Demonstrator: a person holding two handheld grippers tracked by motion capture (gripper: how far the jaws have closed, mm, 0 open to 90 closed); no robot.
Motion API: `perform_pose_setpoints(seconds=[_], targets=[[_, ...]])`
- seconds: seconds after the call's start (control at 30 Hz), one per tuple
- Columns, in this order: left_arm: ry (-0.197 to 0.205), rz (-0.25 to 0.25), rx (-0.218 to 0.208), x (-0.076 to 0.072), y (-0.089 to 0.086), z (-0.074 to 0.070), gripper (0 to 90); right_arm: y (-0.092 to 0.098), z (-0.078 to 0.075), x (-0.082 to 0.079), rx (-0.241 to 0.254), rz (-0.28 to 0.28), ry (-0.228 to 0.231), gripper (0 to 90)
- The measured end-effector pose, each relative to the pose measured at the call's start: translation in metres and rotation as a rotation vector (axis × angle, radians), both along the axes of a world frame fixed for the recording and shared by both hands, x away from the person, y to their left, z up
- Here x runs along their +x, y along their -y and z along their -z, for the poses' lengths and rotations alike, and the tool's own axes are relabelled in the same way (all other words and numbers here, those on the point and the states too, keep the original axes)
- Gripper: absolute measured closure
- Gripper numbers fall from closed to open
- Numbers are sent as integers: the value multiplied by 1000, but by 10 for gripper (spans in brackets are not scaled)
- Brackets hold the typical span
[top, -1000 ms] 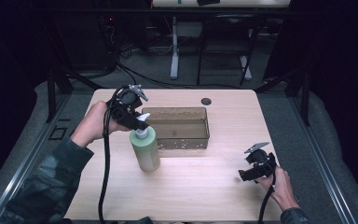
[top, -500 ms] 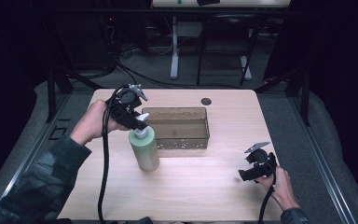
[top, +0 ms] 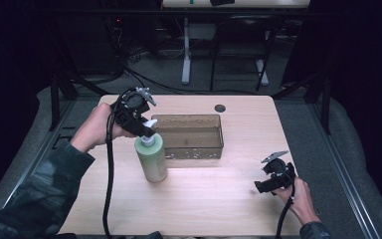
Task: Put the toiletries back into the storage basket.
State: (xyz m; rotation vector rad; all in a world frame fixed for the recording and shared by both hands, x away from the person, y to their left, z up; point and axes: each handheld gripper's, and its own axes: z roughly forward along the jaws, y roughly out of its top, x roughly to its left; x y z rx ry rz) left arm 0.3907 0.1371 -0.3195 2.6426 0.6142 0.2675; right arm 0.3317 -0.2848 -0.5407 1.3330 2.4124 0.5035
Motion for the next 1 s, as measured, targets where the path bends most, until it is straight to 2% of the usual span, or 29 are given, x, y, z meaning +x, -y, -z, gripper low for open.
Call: perform_pose_setpoints(seconds=[0.27,0.43,0.8,1.0], targets=[[7,10,13,-1,-3,-8,631,1,0,0,0,2,0,71],[9,6,5,-2,-5,-13,631,1,0,1,-7,0,-2,69],[11,14,37,-2,-4,-22,631,1,-1,0,-1,-1,-1,68],[19,14,37,-3,-3,-28,631,1,-1,0,-8,2,-3,68]])
